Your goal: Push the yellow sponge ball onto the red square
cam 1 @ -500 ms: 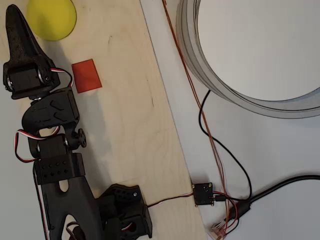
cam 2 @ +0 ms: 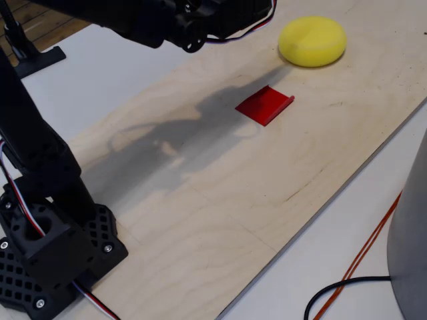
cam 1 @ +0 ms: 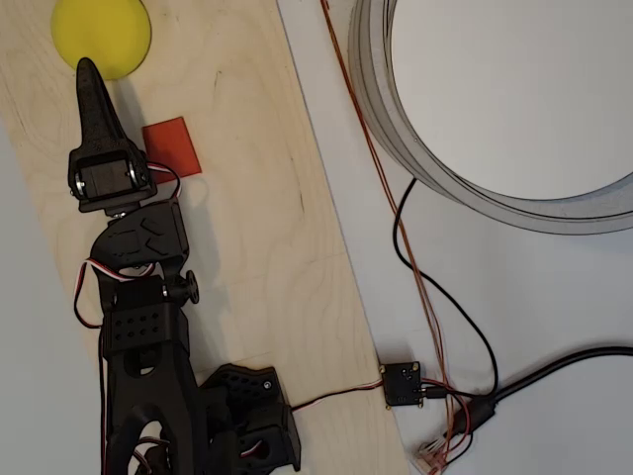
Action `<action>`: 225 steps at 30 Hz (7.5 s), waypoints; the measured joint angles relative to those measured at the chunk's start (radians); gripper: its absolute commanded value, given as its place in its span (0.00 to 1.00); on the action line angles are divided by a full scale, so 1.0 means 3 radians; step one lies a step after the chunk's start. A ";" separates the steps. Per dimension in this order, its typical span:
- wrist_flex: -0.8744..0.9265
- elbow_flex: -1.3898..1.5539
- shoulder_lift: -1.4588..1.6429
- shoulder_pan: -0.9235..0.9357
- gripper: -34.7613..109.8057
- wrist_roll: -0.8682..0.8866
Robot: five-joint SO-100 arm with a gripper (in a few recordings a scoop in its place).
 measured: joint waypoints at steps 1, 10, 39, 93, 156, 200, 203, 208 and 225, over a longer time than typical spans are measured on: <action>0.0005 -0.0005 0.0000 0.0005 0.24 0.0000; 0.1345 -0.0961 0.0020 -0.0015 0.24 -0.0102; 0.4341 -0.5210 -0.2572 -0.0026 0.35 -0.0046; 0.5026 -0.5768 -0.3390 -0.0118 0.38 0.0752; 0.4060 -0.2153 -0.1278 -0.0051 0.38 0.1135; 0.3211 -0.0082 0.0159 -0.0051 0.37 0.1248; 0.3165 -0.0005 0.0210 -0.0051 0.37 0.1248; 0.3094 0.0112 0.0281 -0.0051 0.37 0.1248; 0.3109 -0.0097 0.0307 -0.0072 0.39 0.0849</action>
